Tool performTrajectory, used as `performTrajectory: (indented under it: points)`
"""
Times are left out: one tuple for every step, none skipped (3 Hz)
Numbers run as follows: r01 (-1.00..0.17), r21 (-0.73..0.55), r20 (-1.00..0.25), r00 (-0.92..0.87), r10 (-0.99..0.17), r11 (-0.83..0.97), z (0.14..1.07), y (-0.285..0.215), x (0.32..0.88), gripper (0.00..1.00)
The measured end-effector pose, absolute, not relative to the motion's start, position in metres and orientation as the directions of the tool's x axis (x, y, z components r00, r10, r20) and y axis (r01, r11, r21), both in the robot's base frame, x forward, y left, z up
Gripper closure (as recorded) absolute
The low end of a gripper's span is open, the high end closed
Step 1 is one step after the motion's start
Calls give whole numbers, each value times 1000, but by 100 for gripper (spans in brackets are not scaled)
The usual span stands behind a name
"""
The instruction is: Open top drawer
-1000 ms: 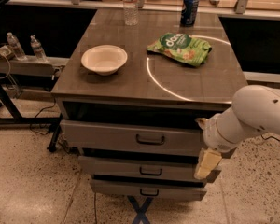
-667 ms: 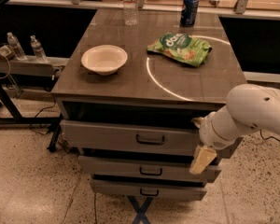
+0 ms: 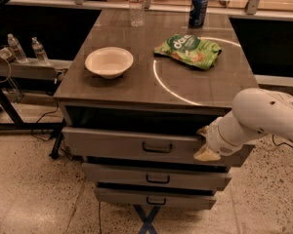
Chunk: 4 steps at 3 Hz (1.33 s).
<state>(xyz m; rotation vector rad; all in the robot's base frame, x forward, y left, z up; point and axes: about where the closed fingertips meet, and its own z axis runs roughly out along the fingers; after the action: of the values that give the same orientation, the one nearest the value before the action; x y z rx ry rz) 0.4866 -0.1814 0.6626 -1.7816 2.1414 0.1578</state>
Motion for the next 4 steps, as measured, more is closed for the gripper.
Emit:
performTrajectory:
  points:
    - [-970,-136,-334,-148,-931,203,668,-181,487,88]
    - [-970,-135,-334,-148,-931,203,676,-181,487,100]
    - [-972,-59,-310,-200,-930,229,677,-190,445,94]
    - [-972,-51,-307,-203,-930,229,678,-191,442,65]
